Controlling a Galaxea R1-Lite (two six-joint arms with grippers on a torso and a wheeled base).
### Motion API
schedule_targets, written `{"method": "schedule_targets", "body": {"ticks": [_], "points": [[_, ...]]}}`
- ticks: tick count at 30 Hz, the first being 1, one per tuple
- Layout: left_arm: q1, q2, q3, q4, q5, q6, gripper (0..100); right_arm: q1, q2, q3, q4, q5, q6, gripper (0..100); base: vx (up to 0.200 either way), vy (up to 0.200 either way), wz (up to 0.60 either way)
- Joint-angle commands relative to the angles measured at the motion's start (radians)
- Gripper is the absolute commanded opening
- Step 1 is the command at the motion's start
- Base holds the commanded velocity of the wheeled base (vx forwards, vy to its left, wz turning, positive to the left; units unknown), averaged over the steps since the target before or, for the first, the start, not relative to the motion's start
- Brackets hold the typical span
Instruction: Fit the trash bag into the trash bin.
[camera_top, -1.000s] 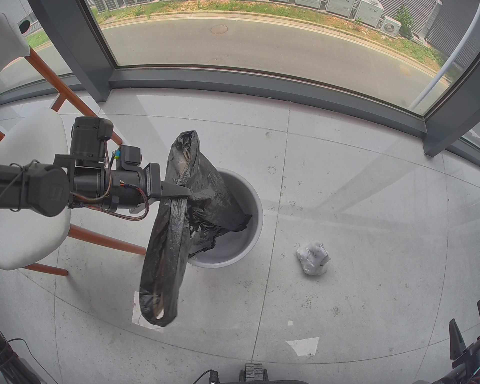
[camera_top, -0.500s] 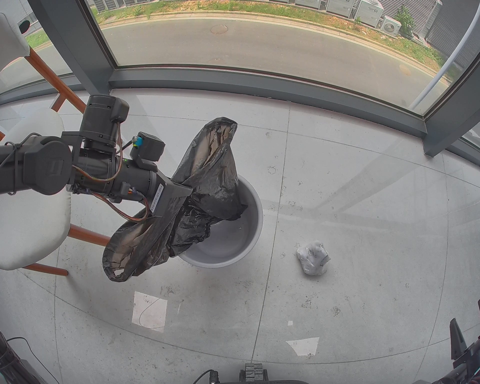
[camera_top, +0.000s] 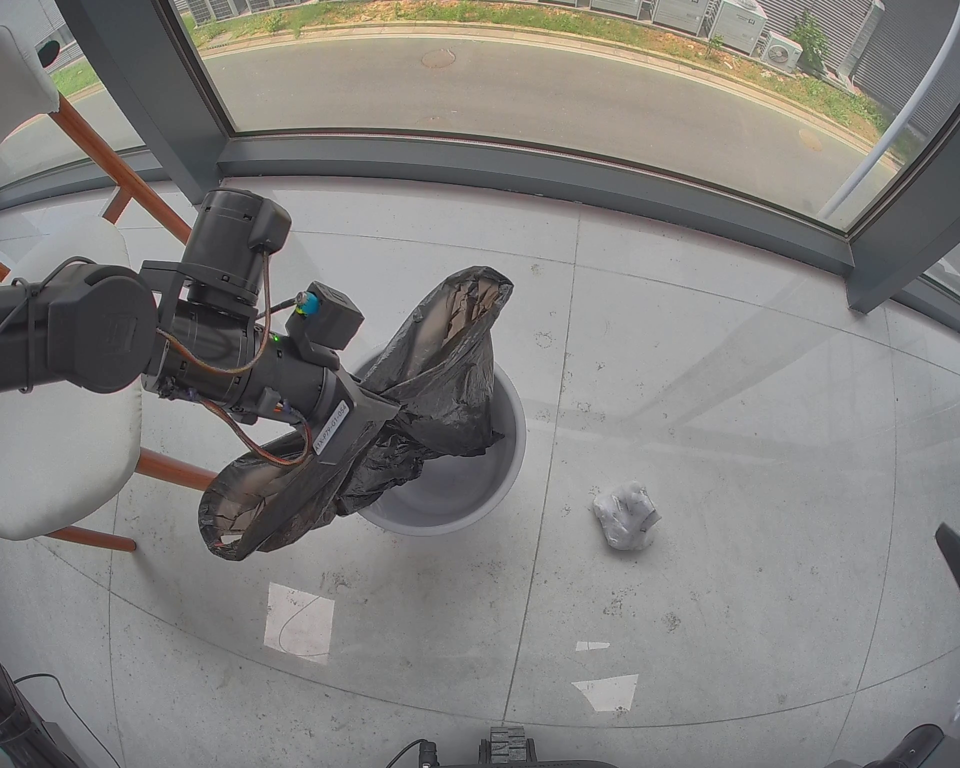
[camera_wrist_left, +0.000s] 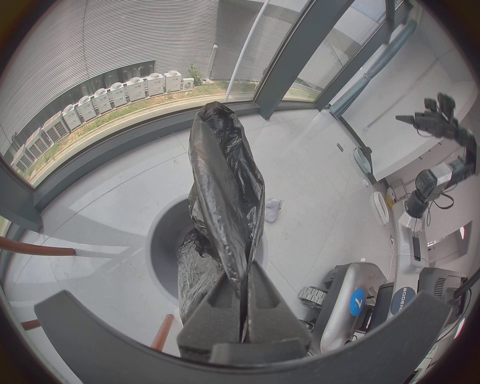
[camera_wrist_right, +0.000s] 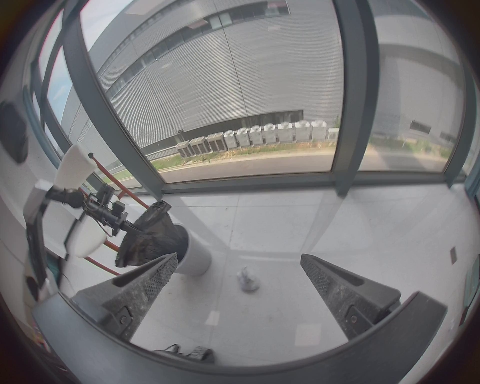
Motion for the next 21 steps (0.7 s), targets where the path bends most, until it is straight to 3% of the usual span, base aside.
{"method": "schedule_targets", "body": {"ticks": [1,5,9,21], "points": [[-0.135,-0.006,0.022,0.036,0.135,0.001,0,0.356,0.753,-0.629,0.339,0.016,0.307,100,0.000,0.000,0.00],[-0.150,-0.021,0.066,0.010,0.152,-0.002,0,0.402,0.886,-0.787,0.420,0.005,0.340,100,0.000,0.000,0.00],[-0.150,-0.049,0.183,-0.102,0.167,-0.004,0,0.463,1.064,-0.932,0.421,-0.058,0.368,100,0.000,0.000,0.00],[-0.143,-0.067,0.194,-0.119,0.175,-0.004,0,0.525,1.311,-1.178,0.428,-0.112,0.371,100,0.000,0.000,0.00]]}}
